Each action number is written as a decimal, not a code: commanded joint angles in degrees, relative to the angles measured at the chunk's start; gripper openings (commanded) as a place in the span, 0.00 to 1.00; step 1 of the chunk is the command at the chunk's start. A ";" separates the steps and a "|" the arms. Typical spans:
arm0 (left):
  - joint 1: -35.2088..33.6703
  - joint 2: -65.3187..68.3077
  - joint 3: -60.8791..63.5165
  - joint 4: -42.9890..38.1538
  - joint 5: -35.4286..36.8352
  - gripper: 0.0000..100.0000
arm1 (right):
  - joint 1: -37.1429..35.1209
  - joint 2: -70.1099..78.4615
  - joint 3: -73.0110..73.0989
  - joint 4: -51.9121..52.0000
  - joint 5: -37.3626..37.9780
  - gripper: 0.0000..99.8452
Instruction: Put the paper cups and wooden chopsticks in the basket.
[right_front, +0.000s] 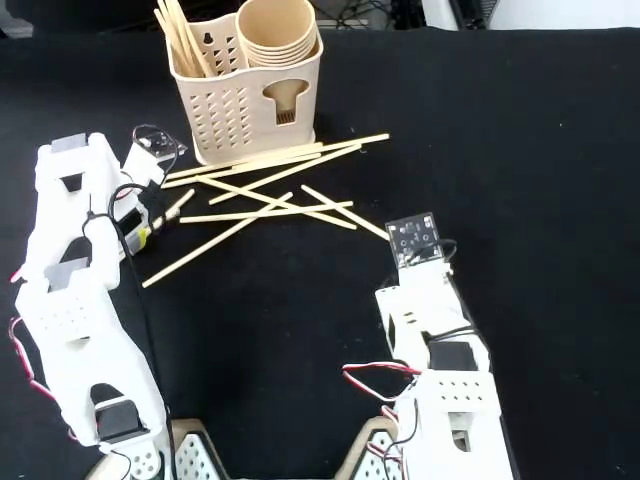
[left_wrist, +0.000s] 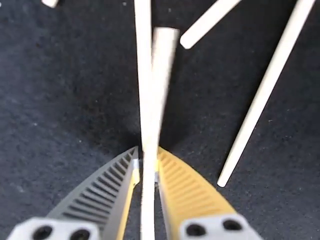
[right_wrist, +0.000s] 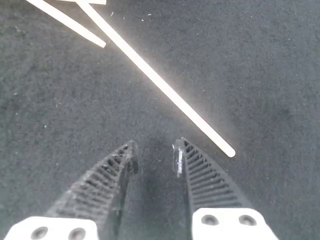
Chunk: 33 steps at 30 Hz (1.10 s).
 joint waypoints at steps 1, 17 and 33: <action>-1.27 -0.09 -0.66 0.44 -0.26 0.03 | -0.44 -0.66 -0.13 -1.05 0.09 0.14; 4.18 -15.47 8.22 5.71 0.00 0.03 | -0.44 -0.66 -0.13 -1.23 0.09 0.14; 25.10 -34.46 31.60 -12.04 11.87 0.03 | -0.44 -0.66 -0.13 -1.23 0.09 0.14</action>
